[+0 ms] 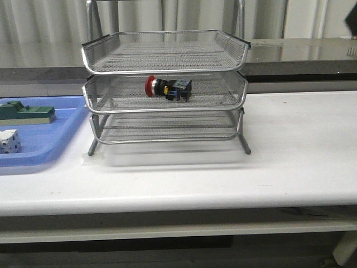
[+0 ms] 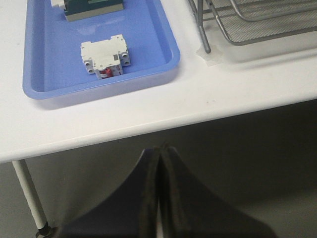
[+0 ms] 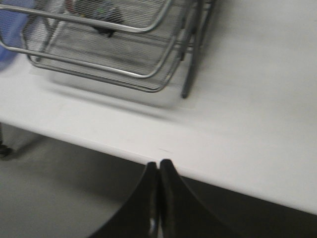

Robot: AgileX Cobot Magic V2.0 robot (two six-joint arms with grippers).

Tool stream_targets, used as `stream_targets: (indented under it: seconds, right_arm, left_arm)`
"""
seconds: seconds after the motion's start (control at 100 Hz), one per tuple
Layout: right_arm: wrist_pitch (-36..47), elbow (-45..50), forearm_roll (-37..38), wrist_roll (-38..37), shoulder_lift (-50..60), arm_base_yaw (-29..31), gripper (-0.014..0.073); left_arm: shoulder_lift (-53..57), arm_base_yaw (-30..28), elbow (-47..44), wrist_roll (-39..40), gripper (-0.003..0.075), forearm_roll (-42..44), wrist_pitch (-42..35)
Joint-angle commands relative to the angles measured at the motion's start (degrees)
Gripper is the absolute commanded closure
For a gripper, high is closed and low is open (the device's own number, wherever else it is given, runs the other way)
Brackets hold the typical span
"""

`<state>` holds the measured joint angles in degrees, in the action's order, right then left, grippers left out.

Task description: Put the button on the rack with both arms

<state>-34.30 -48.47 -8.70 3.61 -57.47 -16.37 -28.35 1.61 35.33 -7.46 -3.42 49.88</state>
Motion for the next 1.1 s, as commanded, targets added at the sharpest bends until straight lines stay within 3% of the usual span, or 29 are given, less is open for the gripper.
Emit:
stream_targets:
  seconds: [0.0,0.09,0.53,1.09]
  right_arm:
    - [0.8,-0.5,5.6,-2.2,5.8,2.2,0.0653]
    - [-0.3,0.5,8.7,-2.8,11.1,3.8,0.0653]
    - [-2.1,8.6,9.3,-2.8,31.6,4.5,0.0653]
    - [-3.8,8.8,9.3,-2.8,33.2,4.5,0.0653]
  left_arm:
    - [-0.3,0.0,1.5,0.7,0.0741,-0.8,-4.0]
    - [-0.3,0.0,1.5,0.7,0.0741,-0.8,-4.0]
    - [-0.3,0.0,1.5,0.7,0.0741,-0.8,-4.0]
    - [-0.3,0.0,1.5,0.7,0.0741,-0.8,-4.0]
